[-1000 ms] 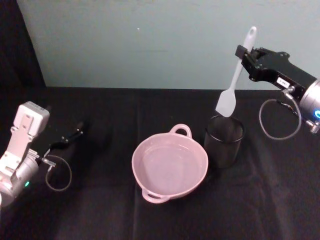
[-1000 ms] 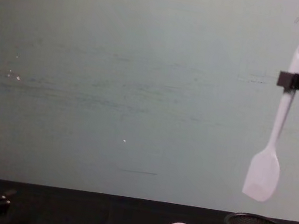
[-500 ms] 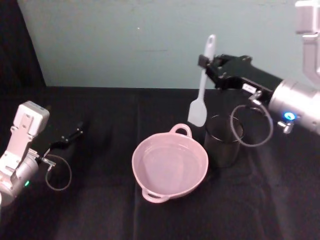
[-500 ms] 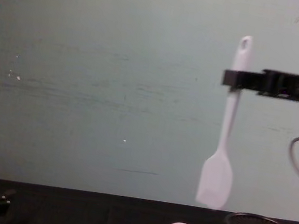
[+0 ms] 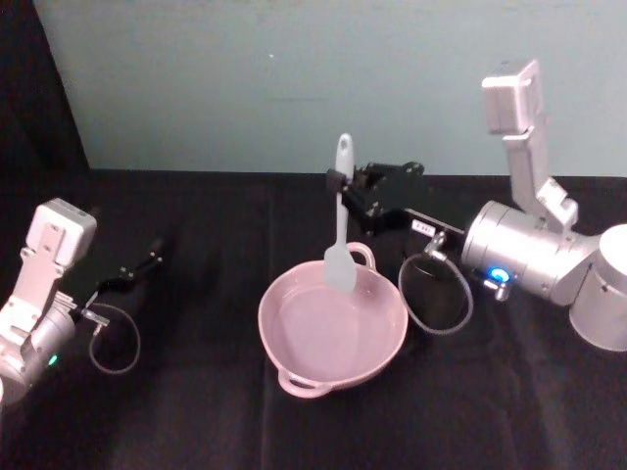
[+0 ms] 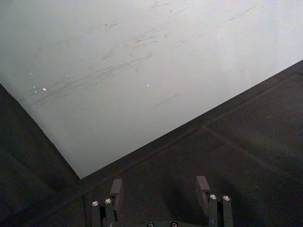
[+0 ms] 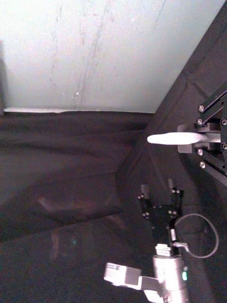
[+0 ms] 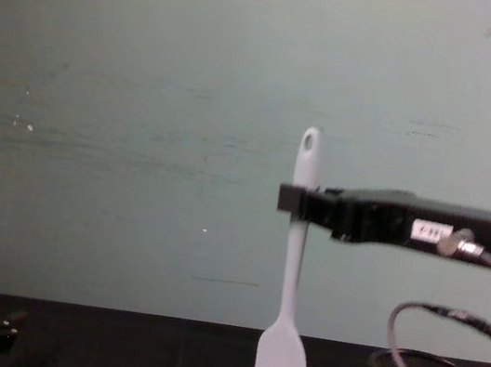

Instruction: Use the one hand to pick up the spoon and stir the clear water in the bowl.

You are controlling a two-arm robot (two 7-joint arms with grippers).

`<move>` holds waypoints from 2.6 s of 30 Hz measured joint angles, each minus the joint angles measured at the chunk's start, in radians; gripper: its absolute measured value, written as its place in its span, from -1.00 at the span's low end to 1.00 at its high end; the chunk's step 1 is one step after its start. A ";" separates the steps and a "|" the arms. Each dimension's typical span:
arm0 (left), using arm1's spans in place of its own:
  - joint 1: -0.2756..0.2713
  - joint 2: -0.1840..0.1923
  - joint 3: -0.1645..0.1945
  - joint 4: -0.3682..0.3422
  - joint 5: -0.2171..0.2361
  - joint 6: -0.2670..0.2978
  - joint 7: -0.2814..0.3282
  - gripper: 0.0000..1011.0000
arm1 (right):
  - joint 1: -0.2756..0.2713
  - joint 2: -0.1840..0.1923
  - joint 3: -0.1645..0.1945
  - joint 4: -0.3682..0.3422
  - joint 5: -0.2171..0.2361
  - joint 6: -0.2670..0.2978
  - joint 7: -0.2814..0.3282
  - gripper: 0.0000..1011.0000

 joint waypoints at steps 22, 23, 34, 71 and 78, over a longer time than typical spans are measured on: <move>0.000 0.000 0.000 0.000 0.000 0.000 0.000 0.99 | -0.031 -0.074 -0.025 0.096 -0.108 -0.104 0.056 -0.78; 0.000 0.000 0.000 0.000 0.000 0.000 0.000 0.99 | -0.033 -0.076 -0.023 0.098 -0.108 -0.107 0.057 -0.78; 0.000 0.000 0.000 0.000 0.000 0.000 0.000 0.99 | -0.038 -0.088 -0.014 0.109 -0.120 -0.115 0.065 -0.78; 0.000 0.000 0.000 0.000 0.000 0.000 0.000 0.99 | -0.049 -0.085 -0.012 0.087 -0.166 -0.131 0.064 -0.78; 0.000 0.000 0.000 0.000 0.000 0.000 0.000 0.99 | -0.080 -0.075 -0.002 0.053 -0.182 -0.143 0.064 -0.78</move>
